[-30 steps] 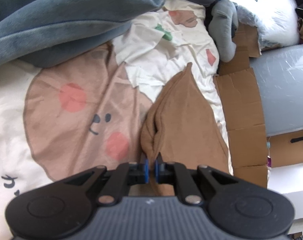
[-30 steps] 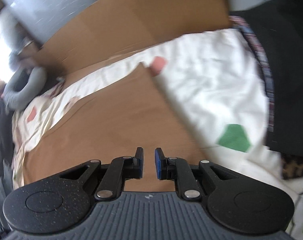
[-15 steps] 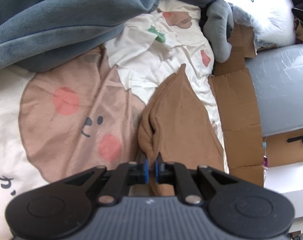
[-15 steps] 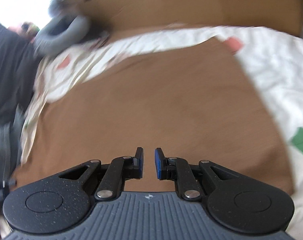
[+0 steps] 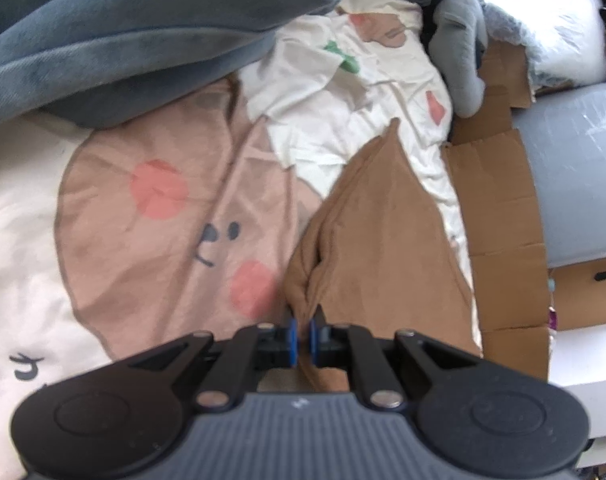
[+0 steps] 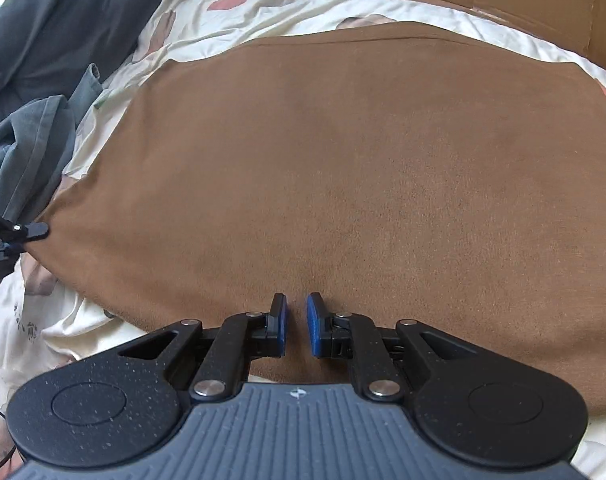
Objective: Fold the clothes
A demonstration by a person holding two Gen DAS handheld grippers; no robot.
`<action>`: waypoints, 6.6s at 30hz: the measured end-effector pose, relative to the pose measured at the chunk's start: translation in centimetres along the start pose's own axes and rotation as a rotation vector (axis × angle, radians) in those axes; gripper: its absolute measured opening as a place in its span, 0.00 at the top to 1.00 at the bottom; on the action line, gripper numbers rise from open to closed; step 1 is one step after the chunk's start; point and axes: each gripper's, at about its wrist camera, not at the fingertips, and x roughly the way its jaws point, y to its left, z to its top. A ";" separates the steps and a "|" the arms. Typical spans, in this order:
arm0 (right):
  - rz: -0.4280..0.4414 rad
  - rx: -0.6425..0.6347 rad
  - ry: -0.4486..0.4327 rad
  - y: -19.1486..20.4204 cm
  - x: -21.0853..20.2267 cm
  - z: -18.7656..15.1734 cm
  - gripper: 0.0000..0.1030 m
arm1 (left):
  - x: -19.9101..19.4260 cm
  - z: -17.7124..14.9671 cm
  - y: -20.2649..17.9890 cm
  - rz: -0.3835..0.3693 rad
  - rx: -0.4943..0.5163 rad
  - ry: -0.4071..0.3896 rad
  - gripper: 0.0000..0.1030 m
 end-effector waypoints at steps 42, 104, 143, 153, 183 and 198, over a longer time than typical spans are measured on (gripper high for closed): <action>-0.136 0.089 -0.068 -1.5 2.4 4.5 0.88 | 1.6 -0.3 1.8 0.013 -0.013 0.028 0.94; -0.211 0.119 -0.235 -4.1 10.8 22.5 0.87 | 0.6 0.0 2.5 -0.060 -0.050 0.032 0.93; 0.249 -0.233 -0.110 9.4 -2.0 10.6 0.49 | 0.8 1.0 -9.0 -0.180 0.058 0.107 0.93; 0.259 -0.400 -0.085 15.7 -1.3 8.6 0.49 | 1.6 0.8 -10.5 -0.202 0.056 0.123 0.93; 0.037 -0.461 -0.167 17.9 0.5 9.4 0.96 | 0.5 3.8 -11.2 -0.267 0.124 0.101 0.30; 0.062 -0.467 -0.183 18.2 -0.5 9.3 0.96 | 7.1 8.6 -8.1 -0.178 0.064 0.099 0.30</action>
